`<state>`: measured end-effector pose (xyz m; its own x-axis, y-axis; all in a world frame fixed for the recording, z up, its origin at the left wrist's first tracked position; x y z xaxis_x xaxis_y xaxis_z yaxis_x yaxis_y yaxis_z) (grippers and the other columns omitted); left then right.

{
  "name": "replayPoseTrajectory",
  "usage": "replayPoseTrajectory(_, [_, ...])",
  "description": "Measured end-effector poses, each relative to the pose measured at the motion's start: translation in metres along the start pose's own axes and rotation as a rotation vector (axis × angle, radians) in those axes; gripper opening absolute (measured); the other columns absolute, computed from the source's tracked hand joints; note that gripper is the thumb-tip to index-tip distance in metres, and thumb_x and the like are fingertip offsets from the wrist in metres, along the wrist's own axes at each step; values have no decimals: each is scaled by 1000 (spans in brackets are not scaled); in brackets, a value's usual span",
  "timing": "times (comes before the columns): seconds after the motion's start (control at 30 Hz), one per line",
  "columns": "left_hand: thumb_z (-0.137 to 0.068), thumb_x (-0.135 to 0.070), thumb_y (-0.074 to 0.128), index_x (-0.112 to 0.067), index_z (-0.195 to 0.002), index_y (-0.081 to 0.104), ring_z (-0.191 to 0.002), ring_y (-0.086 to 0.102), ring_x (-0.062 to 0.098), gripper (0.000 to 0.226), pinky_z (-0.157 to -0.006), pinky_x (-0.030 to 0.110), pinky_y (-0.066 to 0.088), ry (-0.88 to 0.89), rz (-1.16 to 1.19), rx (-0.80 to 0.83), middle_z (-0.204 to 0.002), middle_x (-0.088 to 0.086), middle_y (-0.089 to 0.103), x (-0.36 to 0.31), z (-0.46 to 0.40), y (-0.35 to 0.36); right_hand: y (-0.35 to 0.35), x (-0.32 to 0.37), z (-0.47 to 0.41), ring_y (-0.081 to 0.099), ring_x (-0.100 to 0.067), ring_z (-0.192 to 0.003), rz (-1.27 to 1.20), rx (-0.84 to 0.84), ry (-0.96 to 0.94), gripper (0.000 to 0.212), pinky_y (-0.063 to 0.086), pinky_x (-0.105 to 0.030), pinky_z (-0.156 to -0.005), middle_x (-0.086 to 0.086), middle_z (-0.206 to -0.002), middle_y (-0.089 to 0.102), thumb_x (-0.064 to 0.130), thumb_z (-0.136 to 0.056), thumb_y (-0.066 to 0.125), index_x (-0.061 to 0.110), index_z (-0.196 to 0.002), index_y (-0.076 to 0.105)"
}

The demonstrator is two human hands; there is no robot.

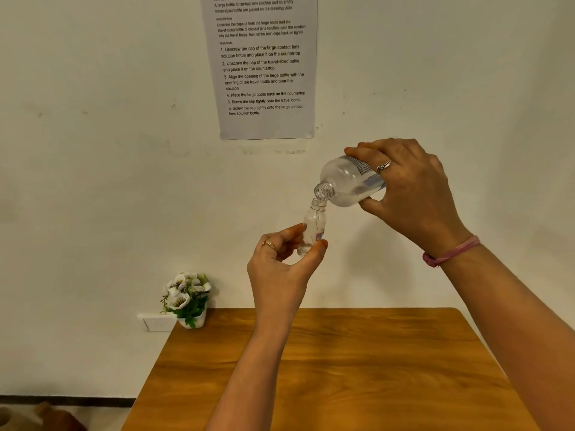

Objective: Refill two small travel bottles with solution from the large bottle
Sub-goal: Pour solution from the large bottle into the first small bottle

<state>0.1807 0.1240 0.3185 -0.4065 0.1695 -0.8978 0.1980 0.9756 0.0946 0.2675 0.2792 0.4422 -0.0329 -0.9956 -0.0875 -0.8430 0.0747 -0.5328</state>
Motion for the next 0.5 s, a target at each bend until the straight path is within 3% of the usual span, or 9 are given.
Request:
replayPoseTrajectory(0.37, [-67,-26,83,-39,-90,65,-89,65,2,31,-75,16,52,-5,-7,2,-97,-6,70,1,0,-1,-1,1,0,54,-34,-112,2,8,15,59,45,-47,-82,-10,-120,62,19,-69,79,15,-125,58])
replayPoseTrajectory(0.5, [-67,-26,83,-39,-89,66,-87,65,0,31,-73,12,50,-4,-1,0,-96,-8,70,0,0,-2,0,1,0,55,-35,-111,-4,13,15,59,45,-48,-82,-11,-120,62,19,-70,79,15,-125,58])
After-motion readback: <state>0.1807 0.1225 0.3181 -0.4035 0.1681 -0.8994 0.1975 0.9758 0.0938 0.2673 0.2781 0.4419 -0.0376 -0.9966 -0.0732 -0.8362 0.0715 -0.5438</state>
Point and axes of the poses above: each hand's wrist, its own z-axis away from the middle knuckle, its own y-axis out of the palm, x = y × z, the point moved 10 cm from there along -z, towards the middle knuckle
